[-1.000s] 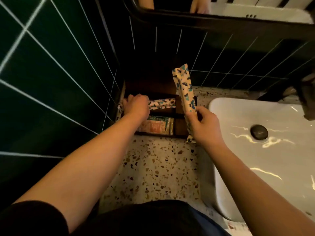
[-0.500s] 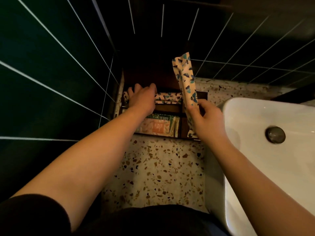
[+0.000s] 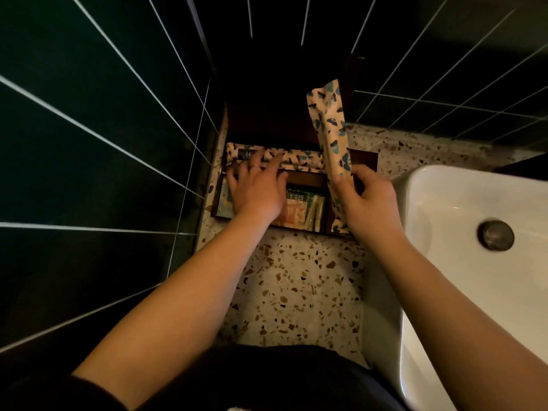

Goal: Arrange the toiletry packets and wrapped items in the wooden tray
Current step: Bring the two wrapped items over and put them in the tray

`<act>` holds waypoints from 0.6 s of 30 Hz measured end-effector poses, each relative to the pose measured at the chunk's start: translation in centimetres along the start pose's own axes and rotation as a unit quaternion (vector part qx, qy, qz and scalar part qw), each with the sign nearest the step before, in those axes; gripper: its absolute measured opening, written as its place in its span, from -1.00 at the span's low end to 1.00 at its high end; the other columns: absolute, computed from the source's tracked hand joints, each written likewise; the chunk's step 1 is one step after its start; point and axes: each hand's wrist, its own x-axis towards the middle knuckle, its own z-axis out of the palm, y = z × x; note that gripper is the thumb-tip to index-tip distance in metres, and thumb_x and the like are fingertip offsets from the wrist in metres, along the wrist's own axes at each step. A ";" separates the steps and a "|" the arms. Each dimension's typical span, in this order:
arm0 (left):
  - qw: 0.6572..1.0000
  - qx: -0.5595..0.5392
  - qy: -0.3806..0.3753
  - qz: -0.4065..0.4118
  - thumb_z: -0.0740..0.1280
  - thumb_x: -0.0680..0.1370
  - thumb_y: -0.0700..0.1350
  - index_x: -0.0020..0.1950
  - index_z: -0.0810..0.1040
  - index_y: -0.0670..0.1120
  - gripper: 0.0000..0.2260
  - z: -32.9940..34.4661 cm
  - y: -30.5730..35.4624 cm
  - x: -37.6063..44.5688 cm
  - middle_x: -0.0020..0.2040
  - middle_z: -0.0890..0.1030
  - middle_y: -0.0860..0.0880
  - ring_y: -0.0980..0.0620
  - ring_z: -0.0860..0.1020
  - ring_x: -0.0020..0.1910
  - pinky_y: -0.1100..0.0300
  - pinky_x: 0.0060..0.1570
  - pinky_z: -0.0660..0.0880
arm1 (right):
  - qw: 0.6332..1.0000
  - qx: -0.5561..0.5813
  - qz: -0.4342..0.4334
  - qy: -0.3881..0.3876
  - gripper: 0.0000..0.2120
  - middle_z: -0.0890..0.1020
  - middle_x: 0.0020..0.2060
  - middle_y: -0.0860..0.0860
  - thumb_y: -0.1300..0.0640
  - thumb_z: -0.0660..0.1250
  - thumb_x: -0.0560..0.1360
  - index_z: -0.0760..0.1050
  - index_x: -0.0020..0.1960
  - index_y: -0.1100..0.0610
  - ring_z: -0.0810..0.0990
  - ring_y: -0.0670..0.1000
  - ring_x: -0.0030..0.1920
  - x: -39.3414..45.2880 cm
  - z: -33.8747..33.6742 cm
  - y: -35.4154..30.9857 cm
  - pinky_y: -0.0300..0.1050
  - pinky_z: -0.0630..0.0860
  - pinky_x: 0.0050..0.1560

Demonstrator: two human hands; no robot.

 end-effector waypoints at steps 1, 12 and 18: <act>1.000 0.013 -0.018 0.000 0.05 0.66 0.19 0.57 0.20 0.23 -0.54 0.2 0.0 0.1 0.61 0.17 0.00 -0.14 0.20 0.54 -0.24 0.49 0.03 | 1.000 0.000 0.002 0.001 -0.78 0.63 -0.19 -0.16 -0.01 0.29 0.62 0.57 0.20 0.04 0.63 -0.11 -0.20 0.0 0.0 0.0 -0.10 0.60 -0.28; 0.996 0.040 -0.073 0.013 -0.03 0.64 0.27 0.60 0.07 0.24 -0.49 0.4 -0.2 0.9 0.65 0.04 0.04 -0.14 0.04 0.59 -0.32 0.49 -0.10 | 1.000 0.001 0.006 -0.010 -0.78 0.61 -0.16 -0.20 0.00 0.28 0.63 0.56 0.22 0.03 0.62 -0.15 -0.15 0.0 0.2 0.4 -0.18 0.58 -0.27; 0.992 -0.044 0.114 -0.031 0.16 0.61 0.14 0.42 0.46 0.04 -0.59 -0.4 -1.9 -0.5 0.50 0.38 -0.04 -0.13 0.26 0.49 -0.16 0.45 0.19 | 0.996 -0.058 -0.022 -0.066 -0.71 0.62 -0.01 0.00 -0.04 0.27 0.63 0.55 0.29 0.03 0.58 -0.03 -0.20 2.0 0.3 0.0 -0.07 0.55 -0.30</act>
